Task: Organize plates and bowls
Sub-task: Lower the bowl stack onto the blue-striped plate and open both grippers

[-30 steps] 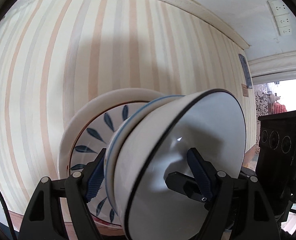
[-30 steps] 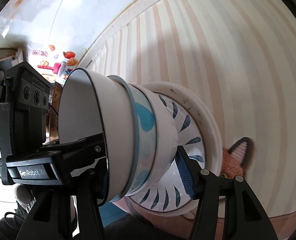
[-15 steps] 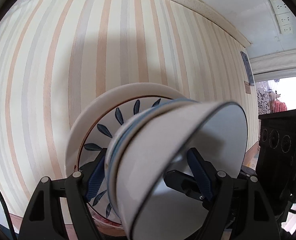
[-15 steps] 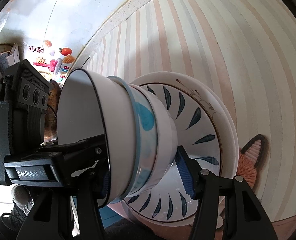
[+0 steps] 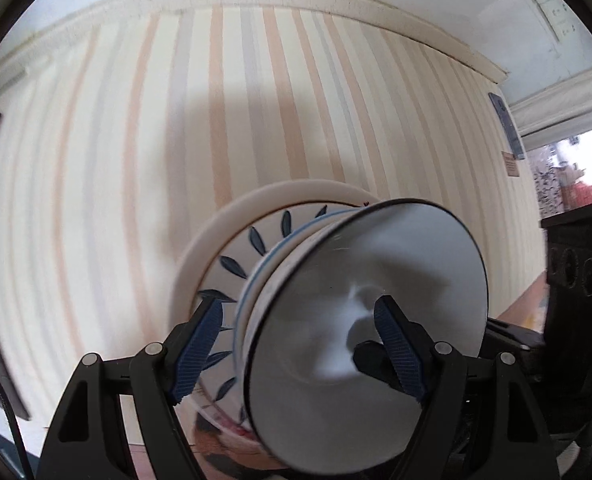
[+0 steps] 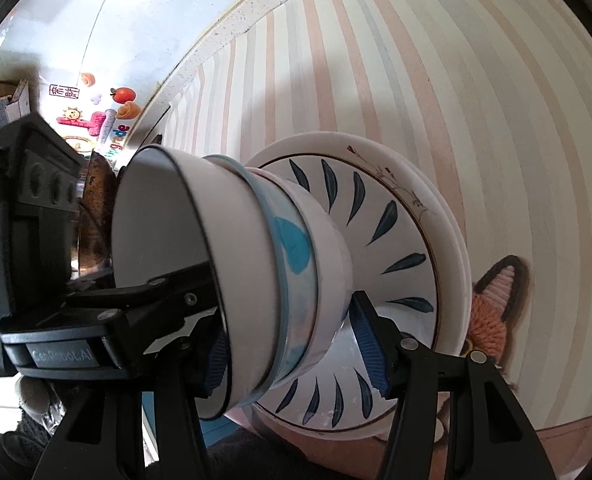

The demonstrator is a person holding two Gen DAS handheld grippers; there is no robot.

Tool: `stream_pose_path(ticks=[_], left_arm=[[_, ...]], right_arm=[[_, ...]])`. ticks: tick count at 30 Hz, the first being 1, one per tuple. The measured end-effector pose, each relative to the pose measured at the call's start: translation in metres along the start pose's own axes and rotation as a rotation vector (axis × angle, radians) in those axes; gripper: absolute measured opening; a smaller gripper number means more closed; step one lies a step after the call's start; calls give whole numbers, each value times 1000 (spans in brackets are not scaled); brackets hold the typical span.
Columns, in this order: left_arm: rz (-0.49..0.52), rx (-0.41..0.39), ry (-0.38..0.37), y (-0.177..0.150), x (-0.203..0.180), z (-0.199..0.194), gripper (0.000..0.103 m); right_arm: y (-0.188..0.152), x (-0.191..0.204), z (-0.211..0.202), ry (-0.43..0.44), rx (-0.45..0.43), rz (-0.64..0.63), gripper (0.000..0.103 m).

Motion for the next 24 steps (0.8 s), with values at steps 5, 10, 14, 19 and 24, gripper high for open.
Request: stream_pose_path(ticks=[5, 10, 14, 19, 24], left_arm=[[28, -68, 58, -7, -1, -24, 78], [7, -142, 99, -15, 3, -50, 81], [-13, -207, 136, -23, 8, -72, 94], [-32, -291, 195, -34, 12, -97, 94], [-50, -325, 194, -44, 12, -111, 94]], right_arm=[[-4, 9, -13, -36, -24, -20, 59], [-12, 22, -36, -128, -76, -61, 71], [-20, 37, -62, -229, -145, -99, 85], [-31, 55, -98, -324, -243, -120, 93], [-45, 73, -127, -390, -337, -148, 98]])
Point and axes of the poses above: each gripper's, at about its wrist camera, not at the fingertips, and z roughly the way its jaws point, x to its left, y to its top, the point moved 4 cm from there along z, roughly the way its jaws point, and after that the axes turned 2 degrees about x, right-handed, at the moved point
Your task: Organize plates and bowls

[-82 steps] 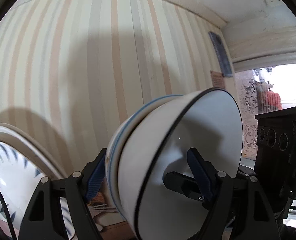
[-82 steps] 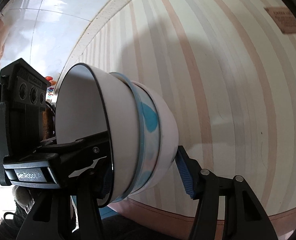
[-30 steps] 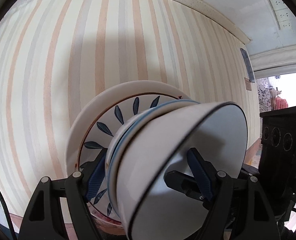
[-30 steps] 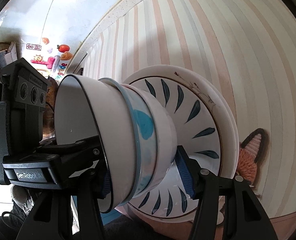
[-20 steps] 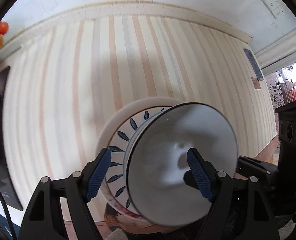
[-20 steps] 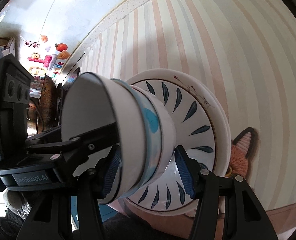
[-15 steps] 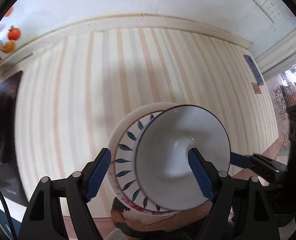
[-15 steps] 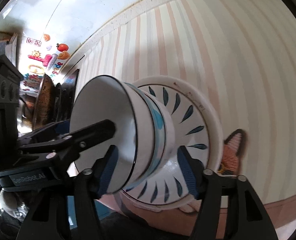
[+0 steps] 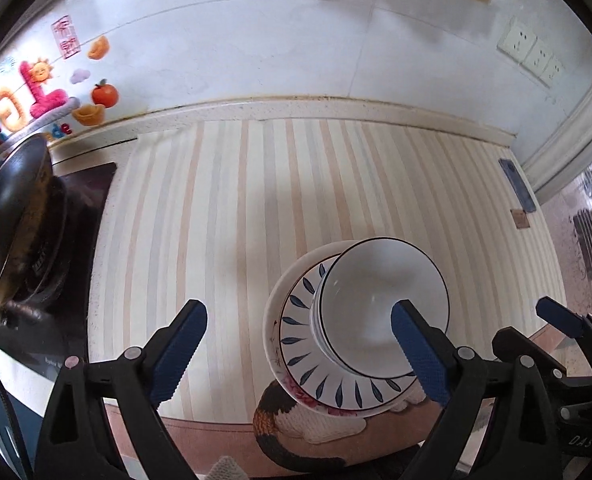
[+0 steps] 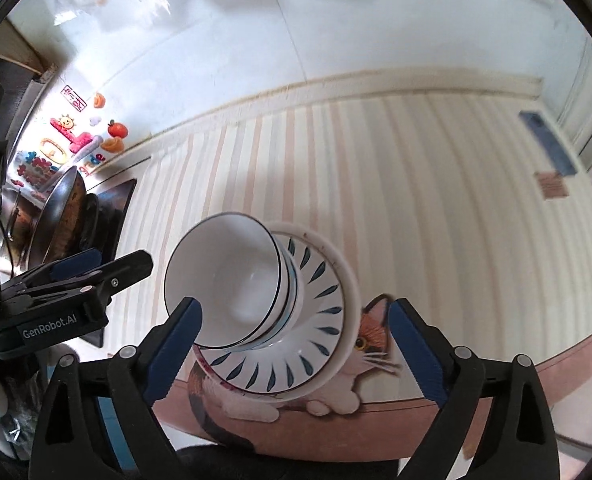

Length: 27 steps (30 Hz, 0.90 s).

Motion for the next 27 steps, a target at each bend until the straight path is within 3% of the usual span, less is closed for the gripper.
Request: stream_pose_path(ticks=[14, 27], left_arm=[[-14, -131, 53, -48, -18, -71, 94], [-66, -301, 115, -137, -39, -191, 95]], right_arm=[[-25, 4, -60, -45, -88, -35, 101], [-96, 18, -178, -23, -258, -124, 101]])
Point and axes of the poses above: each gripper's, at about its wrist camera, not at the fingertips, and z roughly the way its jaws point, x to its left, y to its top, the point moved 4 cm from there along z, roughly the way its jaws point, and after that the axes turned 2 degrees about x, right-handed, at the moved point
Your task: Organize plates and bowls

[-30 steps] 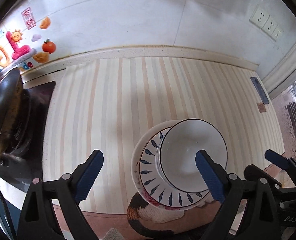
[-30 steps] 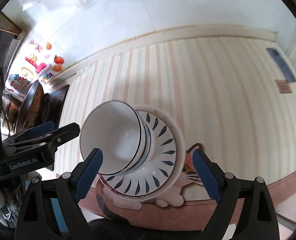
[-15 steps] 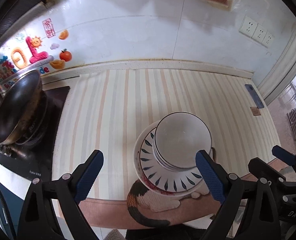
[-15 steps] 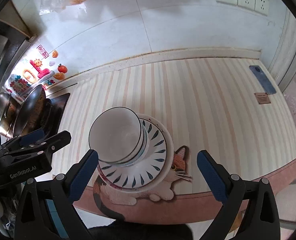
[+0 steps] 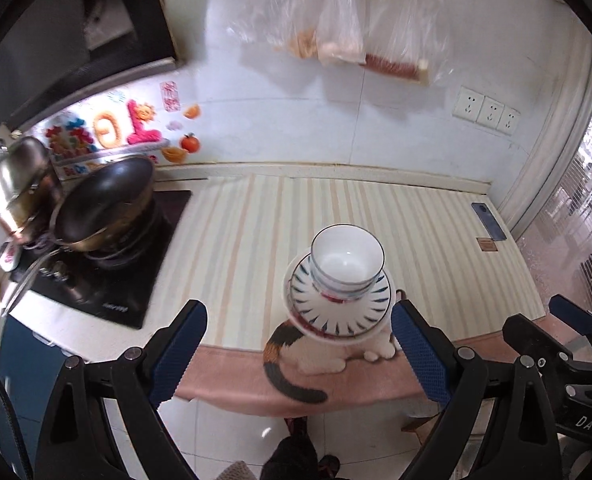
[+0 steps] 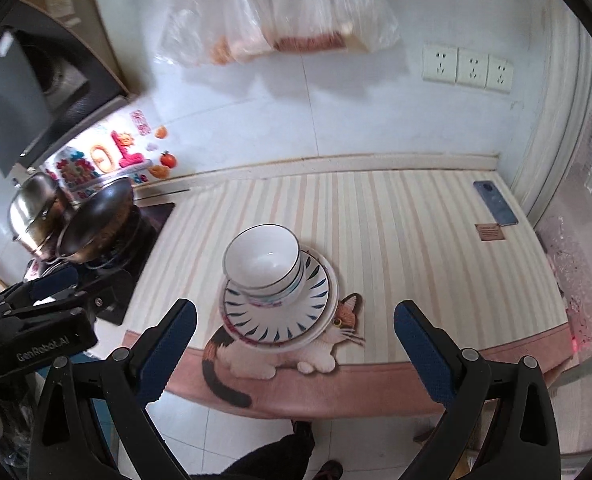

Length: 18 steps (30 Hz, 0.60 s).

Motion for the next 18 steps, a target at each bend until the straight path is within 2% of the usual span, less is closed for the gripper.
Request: stream_pose_path(ticks=[4, 6, 18], left_arm=[[-6, -35, 20, -20, -1, -38, 96], [-9, -44, 18, -28, -1, -54, 103], [0, -126, 0, -67, 1, -127, 103]], right_arm=[[-26, 3, -41, 12, -22, -12, 101], [-39, 4, -62, 9, -37, -14, 101], [-95, 17, -174, -36, -144, -30, 101]])
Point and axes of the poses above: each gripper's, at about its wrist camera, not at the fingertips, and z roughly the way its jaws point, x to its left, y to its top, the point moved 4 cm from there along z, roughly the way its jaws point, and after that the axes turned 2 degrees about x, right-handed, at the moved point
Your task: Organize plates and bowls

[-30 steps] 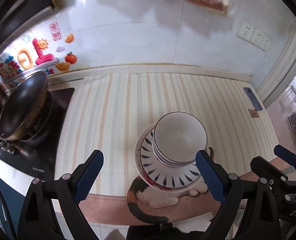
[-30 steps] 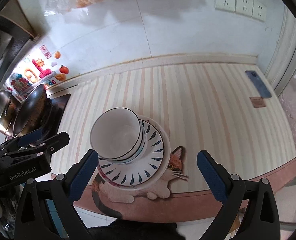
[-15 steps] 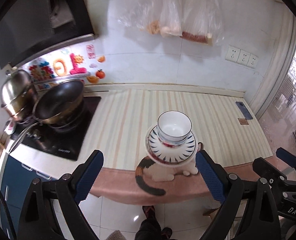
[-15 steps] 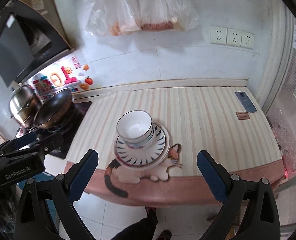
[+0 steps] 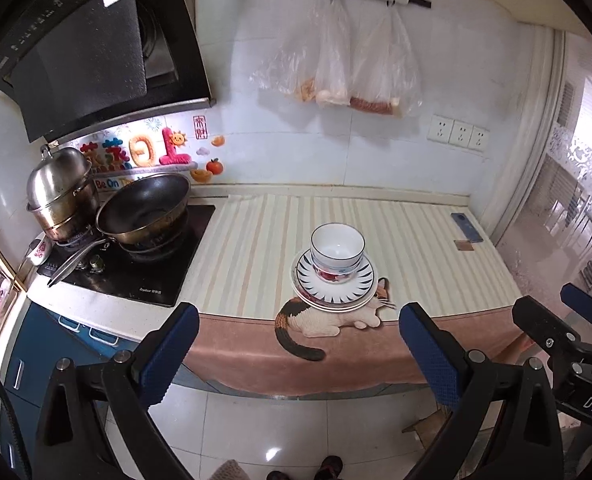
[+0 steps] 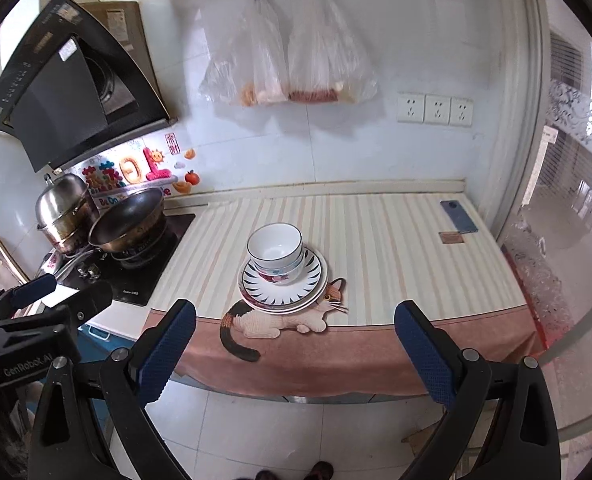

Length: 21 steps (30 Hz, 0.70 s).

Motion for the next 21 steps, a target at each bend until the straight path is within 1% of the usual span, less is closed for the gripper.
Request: stream_pose_path(ticks=[6, 9, 14, 21], left_arm=[[-2, -34, -1, -5, 14, -23, 103], [-10, -53, 8, -7, 20, -31, 103], [-11, -73, 26, -10, 27, -39, 103], [-3, -69, 31, -15, 32, -40, 103]], right_arm=[[-8, 12, -34, -14, -43, 7, 102], [-10, 18, -44, -25, -52, 8, 102], [-13, 26, -49, -34, -60, 10, 102], [-15, 35, -52, -35, -67, 4, 102]])
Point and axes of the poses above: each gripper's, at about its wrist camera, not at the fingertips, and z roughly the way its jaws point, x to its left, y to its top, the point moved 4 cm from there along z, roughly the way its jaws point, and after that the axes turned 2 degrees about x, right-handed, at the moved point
